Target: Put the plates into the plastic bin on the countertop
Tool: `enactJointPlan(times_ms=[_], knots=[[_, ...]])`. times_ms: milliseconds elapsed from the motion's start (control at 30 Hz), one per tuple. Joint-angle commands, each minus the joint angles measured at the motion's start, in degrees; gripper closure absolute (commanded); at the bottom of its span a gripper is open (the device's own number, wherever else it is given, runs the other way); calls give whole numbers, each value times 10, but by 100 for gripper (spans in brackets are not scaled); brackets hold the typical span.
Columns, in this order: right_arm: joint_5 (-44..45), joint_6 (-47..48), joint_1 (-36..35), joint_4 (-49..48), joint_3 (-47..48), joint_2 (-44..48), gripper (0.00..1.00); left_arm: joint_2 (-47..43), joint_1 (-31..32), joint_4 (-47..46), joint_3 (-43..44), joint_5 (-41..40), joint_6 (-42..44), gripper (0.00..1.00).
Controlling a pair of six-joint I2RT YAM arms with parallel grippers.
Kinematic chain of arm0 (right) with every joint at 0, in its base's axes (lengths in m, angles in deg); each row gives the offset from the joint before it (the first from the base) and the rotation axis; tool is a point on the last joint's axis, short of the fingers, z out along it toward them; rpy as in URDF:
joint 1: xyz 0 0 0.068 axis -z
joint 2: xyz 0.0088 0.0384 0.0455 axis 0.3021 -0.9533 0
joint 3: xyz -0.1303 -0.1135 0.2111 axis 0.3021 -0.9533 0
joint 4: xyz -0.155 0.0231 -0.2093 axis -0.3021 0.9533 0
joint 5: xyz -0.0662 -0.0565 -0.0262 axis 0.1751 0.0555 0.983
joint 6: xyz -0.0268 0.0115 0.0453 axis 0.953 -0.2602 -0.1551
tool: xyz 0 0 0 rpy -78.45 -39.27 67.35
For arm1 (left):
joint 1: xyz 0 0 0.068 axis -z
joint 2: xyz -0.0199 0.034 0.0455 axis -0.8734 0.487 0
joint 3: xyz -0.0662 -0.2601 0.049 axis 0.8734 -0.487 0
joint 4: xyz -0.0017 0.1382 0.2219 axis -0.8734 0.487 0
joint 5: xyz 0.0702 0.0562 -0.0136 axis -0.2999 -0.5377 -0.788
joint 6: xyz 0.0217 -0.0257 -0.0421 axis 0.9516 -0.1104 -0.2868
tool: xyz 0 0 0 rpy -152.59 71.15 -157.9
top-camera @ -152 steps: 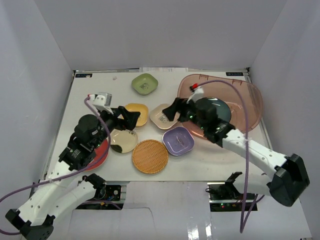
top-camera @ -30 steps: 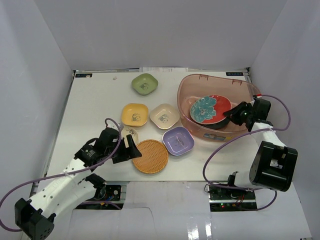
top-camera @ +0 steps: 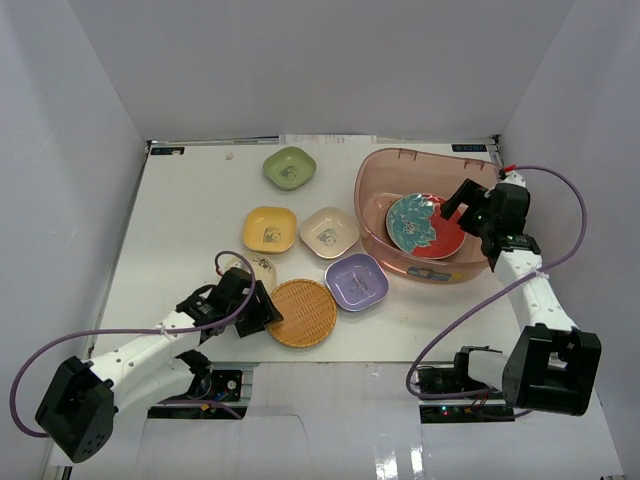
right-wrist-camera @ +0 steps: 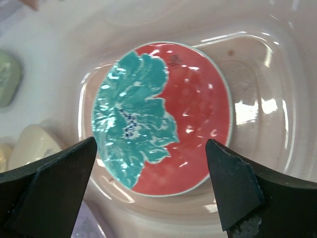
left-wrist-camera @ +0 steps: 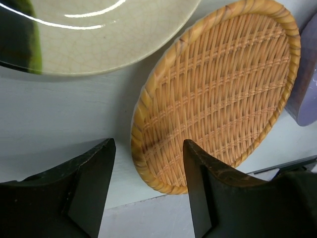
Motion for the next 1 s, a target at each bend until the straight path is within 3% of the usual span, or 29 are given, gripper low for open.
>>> enactJointPlan(times_ms=[0,300,567,800,967], knots=[[11,-4,-24,-30,1,41,3,5,9,-25,-13,-13,-15,33],[3,-27,-132,-40,-20,130,0,-13,15,-36,-29,-14,-15,55],[-118,-37,-254,-35,-72,211,4,-86,15,36,-10,-42,-10,100],[-207,-25,-357,-15,-122,184,0,-130,16,128,75,-25,16,100],[-230,3,-423,-26,-125,132,6,-148,16,205,181,-40,52,100]])
